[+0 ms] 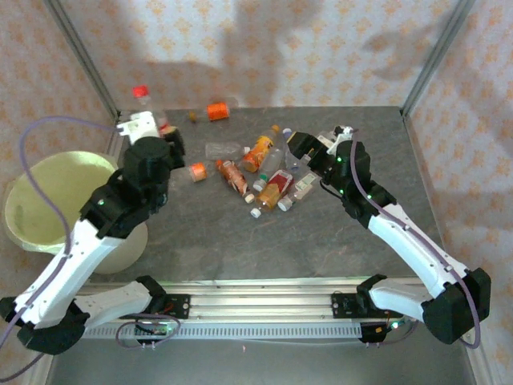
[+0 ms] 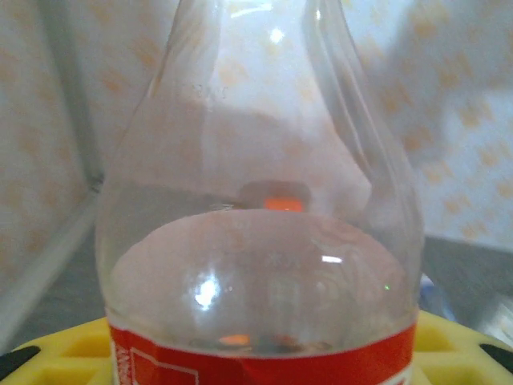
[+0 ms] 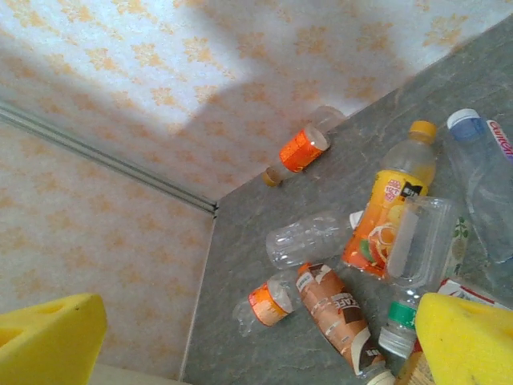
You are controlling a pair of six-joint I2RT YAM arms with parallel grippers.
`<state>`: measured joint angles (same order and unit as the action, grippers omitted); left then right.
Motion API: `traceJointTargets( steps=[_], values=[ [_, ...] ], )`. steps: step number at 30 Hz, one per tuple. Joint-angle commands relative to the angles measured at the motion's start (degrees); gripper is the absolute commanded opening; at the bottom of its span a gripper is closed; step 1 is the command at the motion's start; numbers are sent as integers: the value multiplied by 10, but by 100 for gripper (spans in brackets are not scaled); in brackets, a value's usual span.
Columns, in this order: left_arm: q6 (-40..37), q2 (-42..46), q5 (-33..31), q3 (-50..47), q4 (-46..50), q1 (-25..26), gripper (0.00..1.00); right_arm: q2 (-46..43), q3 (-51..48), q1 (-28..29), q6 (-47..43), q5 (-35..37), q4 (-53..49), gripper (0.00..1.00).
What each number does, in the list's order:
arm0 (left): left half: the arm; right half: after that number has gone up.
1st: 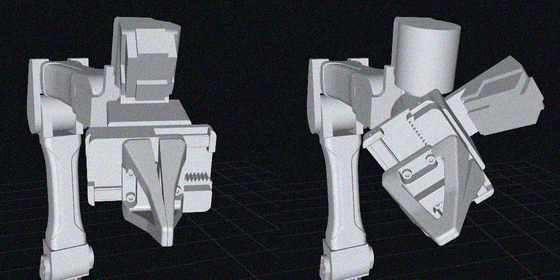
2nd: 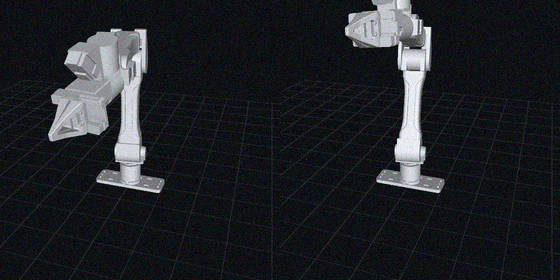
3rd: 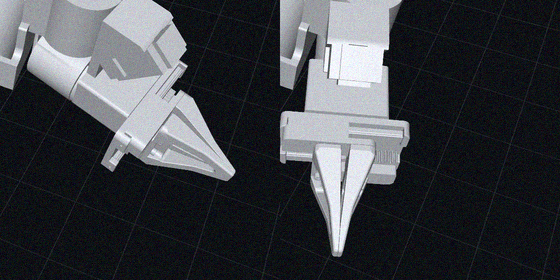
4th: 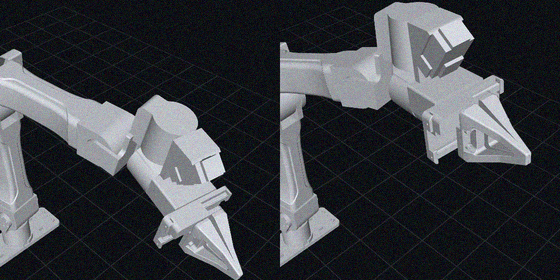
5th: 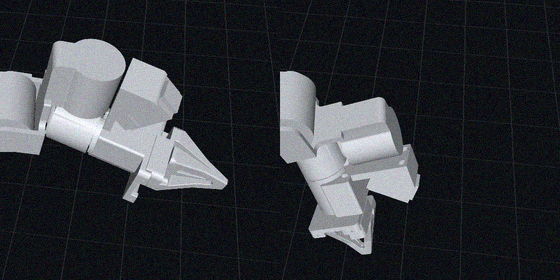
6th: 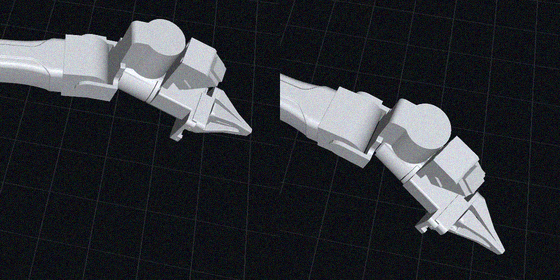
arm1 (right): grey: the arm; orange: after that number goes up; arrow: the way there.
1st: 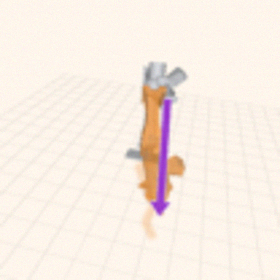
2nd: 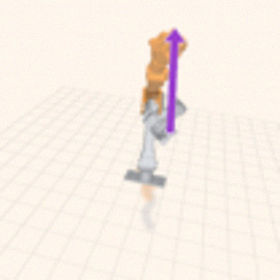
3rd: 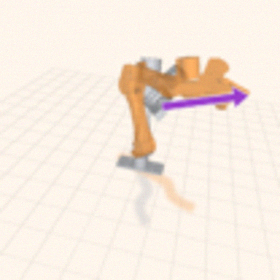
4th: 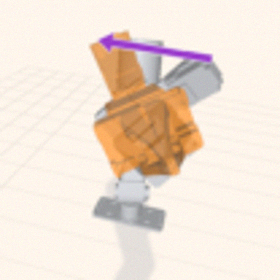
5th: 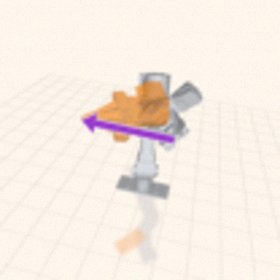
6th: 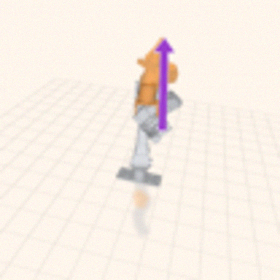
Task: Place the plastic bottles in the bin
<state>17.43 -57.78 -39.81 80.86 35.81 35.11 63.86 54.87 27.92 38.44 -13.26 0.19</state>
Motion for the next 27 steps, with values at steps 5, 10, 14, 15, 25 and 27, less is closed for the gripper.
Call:
traceJointTargets(
  steps=[5,10,14,15,25,27],
  values=[
    [-162,48,-207,30,-48,-37,52,7,17,-1,-26,22,-9,99],
    [-180,48,-205,33,-61,-165,52,19,28,-1,-23,7,-15,99],
    [-158,64,-173,6,-58,-286,53,14,30,-1,-27,4,-25,99],
    [-153,66,-164,-1,-57,-310,53,12,29,-1,-30,6,-27,99],
    [-75,83,-39,-122,-59,-503,53,-9,18,-1,-45,25,-46,99],
    [-78,84,-19,-144,-62,-523,54,-12,16,-1,-46,26,-48,99]
  ],
)
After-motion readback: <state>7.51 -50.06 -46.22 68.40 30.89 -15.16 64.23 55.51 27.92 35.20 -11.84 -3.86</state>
